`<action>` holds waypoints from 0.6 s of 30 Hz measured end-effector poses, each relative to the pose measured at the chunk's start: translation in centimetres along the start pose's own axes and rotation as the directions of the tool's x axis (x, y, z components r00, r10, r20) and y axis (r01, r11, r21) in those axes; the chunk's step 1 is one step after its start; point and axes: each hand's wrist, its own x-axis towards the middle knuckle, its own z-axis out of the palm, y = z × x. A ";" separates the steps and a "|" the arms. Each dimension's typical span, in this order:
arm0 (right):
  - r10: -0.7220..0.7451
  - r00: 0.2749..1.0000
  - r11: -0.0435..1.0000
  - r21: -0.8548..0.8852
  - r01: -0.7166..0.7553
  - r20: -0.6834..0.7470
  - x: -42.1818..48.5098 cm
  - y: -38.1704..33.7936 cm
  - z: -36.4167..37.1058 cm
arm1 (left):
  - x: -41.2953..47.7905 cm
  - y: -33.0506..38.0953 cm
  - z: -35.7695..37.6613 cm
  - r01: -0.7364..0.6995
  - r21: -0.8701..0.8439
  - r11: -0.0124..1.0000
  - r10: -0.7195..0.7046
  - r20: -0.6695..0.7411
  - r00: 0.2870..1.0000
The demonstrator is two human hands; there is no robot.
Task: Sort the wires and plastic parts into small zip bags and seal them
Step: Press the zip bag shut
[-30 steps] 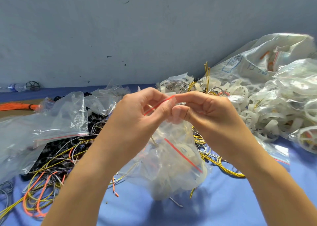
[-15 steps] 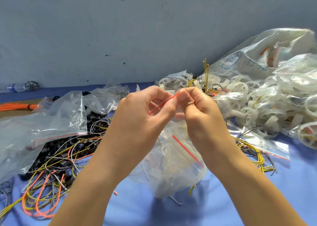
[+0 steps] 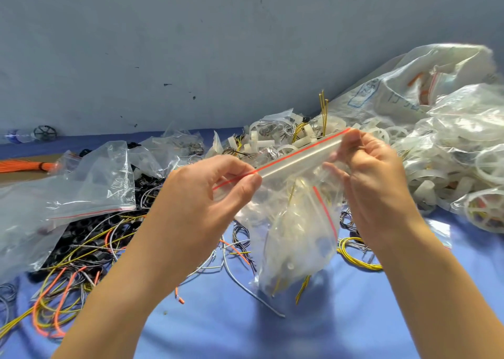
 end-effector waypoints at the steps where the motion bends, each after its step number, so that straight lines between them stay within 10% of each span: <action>1: -0.012 1.000 1.000 0.000 0.012 -0.001 0.1 0.0 -0.1 | -0.2 -0.2 -0.3 0.005 0.006 1.000 -0.005 -0.009 1.000; 18: -0.134 0.990 0.990 -0.046 0.132 -0.046 -0.1 -0.3 -0.6 | -0.4 -0.4 -2.1 0.016 -0.021 1.000 -0.021 -0.282 0.959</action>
